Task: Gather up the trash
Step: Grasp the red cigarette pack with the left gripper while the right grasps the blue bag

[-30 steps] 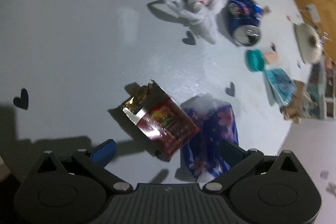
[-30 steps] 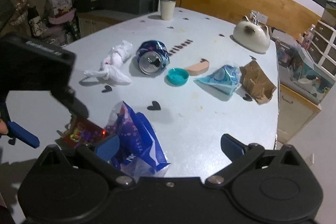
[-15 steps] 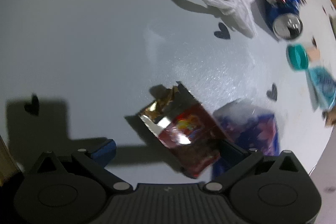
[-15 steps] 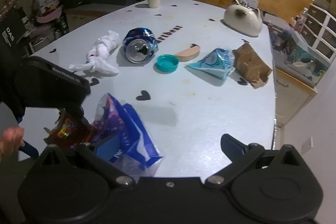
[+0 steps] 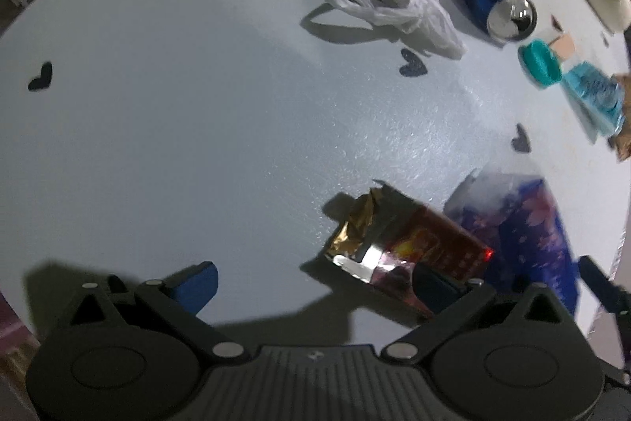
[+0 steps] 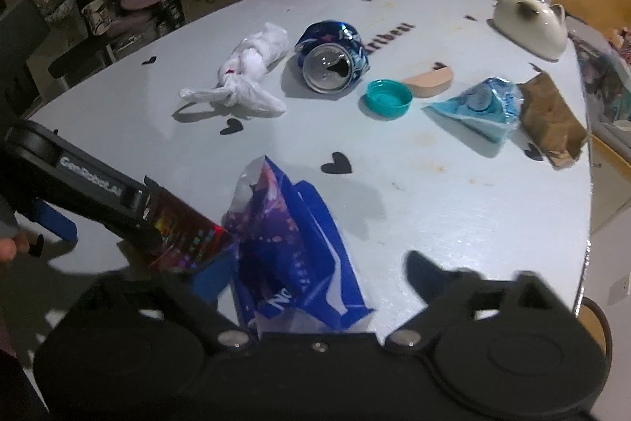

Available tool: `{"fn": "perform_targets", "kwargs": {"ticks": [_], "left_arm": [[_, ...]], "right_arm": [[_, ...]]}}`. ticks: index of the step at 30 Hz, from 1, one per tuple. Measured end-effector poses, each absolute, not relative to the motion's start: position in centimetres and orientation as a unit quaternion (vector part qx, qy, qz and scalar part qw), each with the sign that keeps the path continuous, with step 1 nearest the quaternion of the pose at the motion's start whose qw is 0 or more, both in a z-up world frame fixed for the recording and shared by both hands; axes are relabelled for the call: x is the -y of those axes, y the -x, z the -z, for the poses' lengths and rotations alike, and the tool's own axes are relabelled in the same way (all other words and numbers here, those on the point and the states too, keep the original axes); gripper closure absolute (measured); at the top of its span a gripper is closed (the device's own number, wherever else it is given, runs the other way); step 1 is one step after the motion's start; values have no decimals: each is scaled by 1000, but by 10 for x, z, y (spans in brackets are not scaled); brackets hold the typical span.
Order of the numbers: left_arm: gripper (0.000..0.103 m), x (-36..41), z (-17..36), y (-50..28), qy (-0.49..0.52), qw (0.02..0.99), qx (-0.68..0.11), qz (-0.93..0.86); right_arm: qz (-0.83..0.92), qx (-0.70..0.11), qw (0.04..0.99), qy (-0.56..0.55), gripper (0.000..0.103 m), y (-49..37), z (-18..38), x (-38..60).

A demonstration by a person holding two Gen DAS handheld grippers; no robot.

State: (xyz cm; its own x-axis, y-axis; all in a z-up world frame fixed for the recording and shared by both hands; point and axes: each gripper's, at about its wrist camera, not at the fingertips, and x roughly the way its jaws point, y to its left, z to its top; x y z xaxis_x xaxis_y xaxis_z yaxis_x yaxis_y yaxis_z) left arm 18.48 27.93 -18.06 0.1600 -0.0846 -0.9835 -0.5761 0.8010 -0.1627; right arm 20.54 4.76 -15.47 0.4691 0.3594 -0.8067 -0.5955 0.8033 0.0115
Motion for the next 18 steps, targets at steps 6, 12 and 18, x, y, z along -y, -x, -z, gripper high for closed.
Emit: {"fn": "perform_targets", "kwargs": {"ticks": [6,12,18], "left_arm": [[0,-288,179,-180,370,680,-614,-155],[0,-286,174,-170,430,666,-588,-160],[0,-287,174,-167,462,657,-571,-172]], "right_arm": [[-278,-445,841,131,36,-221,153,-63],[-290,-445,836,136,67,-243,156,-79],[-330,-448,814,170,79,-230,148,-87]]}}
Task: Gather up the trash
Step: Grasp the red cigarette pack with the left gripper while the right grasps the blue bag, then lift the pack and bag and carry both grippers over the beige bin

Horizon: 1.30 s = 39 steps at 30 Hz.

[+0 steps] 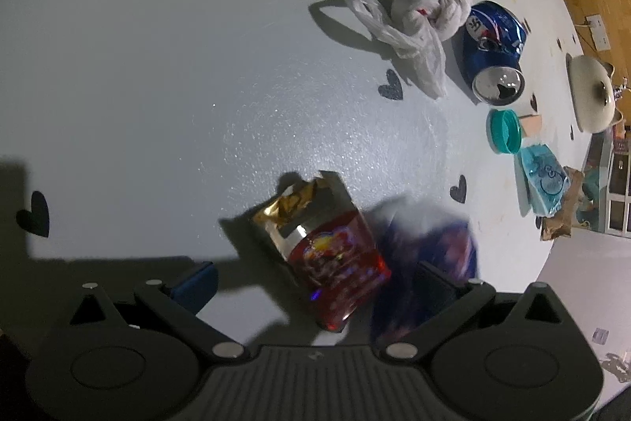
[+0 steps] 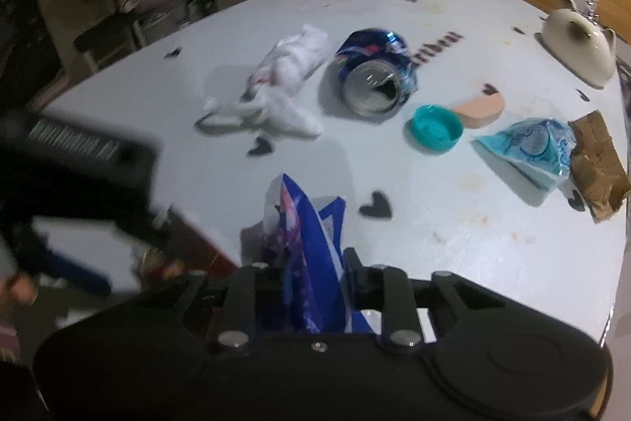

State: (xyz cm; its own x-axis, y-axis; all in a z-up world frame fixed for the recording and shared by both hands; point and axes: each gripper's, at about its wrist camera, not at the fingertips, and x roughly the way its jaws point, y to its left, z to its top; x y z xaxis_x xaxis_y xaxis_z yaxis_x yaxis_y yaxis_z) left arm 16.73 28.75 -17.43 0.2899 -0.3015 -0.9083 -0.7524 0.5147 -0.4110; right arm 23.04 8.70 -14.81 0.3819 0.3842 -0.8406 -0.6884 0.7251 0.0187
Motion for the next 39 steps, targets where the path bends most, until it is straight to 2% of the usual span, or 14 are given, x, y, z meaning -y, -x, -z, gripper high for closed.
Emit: {"fn": "perform_targets", "kwargs": {"ticks": [9,21,25,26,30,34,36,39], "left_arm": [[0,-283,174,-166,424,676,-582,-157],[3,-244,168,-166,169,758,-625,-86],[14,-231,174,-163,108,764,-633,-62],[14,-228,174,-162,98,766,-632,-61],[27,-219,172,-162,57,782,-618,-53],[46,-217,169,-164,38,791,-609,-51],[47,-218,168,-163,47,791,-609,-41],[47,-219,162,-161,48,797,-602,-36]], "right_arm": [[-365,-493,778,133,87,-178,142,-73],[-291,-517,802,69,87,-169,148,-45],[-286,-532,796,43,81,-169,154,-37],[-286,-536,793,38,79,-169,156,-36],[-286,-551,784,25,78,-168,164,-35],[-283,-565,775,24,78,-164,167,-36],[-287,-572,768,23,80,-161,167,-36],[-288,-566,772,28,89,-157,164,-36]]}}
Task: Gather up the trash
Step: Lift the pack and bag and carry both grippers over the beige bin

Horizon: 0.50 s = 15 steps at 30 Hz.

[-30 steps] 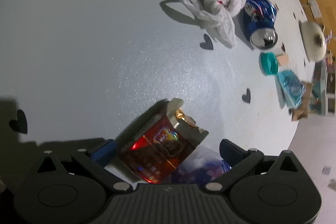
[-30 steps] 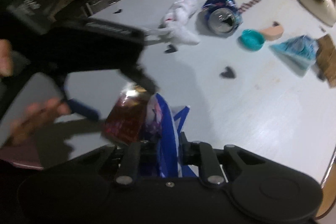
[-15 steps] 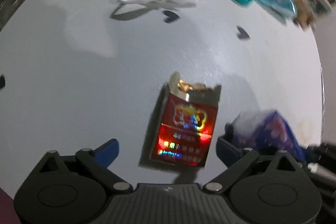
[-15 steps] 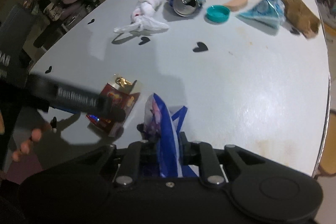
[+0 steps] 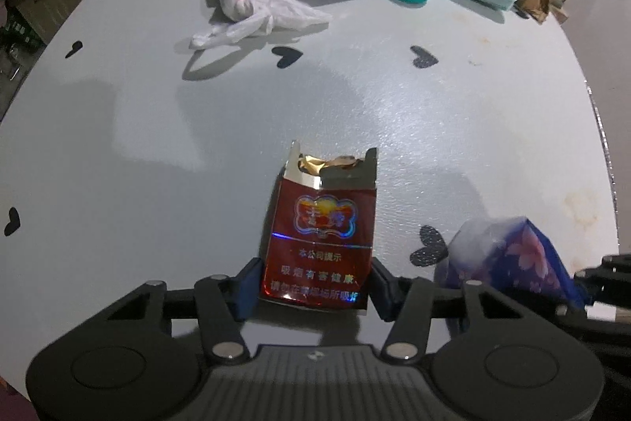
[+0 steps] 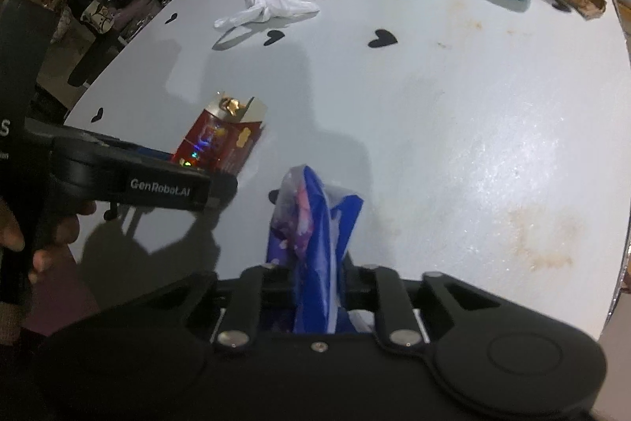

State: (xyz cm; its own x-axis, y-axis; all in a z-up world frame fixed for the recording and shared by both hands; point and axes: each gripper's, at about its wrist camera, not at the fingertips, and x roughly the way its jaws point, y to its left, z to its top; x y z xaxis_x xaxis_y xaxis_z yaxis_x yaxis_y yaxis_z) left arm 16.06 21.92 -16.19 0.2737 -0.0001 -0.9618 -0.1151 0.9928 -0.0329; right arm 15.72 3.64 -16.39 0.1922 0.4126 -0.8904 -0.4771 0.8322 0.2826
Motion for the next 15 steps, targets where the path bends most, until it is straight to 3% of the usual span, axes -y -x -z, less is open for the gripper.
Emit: {"fn": "perform_targets", "kwargs": {"ticks": [4,15], "left_arm": [[48,-219,147,-155,48,811,-583,-33],[48,-205,86,-152,37,859,-511,-30]], "right_arm": [[-274,-542,794,36,94,-157,153,-35],[-212,-453,866,22,95,-165,93,-10]]}}
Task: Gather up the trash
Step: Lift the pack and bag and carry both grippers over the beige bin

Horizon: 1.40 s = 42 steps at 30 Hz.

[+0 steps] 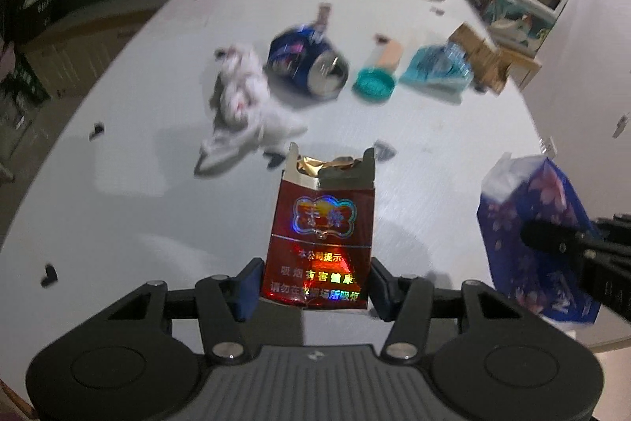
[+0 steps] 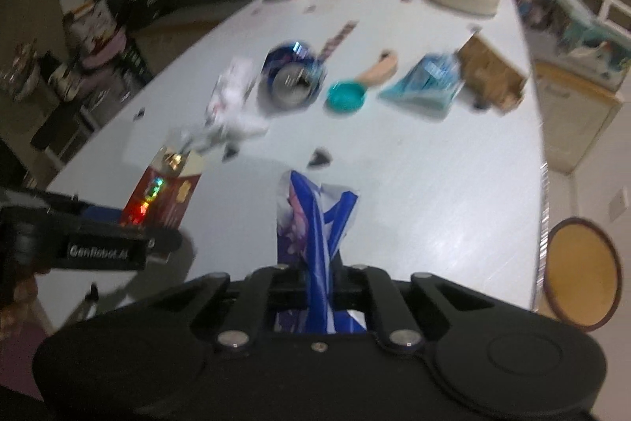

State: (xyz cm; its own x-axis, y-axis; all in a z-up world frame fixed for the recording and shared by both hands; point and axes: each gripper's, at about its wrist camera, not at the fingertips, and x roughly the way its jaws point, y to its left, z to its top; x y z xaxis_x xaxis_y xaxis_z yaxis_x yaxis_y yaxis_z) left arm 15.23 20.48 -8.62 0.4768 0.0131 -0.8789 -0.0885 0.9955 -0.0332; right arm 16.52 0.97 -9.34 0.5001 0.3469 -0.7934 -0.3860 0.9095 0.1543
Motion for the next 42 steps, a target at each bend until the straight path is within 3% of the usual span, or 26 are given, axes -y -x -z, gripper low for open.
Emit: {"fn": "perform_targets", "kwargs": {"ticks": [10,20,42], "left_arm": [[48,-162,47,-164,43,883,-467,-26],[48,-68,33,-192,43,888,-457,-40],[48,168,84,-310,9,864,-502,30]], "right_arm": [[-162,-394,905,-3,95,-173,47,37],[-153,-368,917,-5,95,-194,36,126],[-97,-408,907,-34,95,-294,90,363]]}}
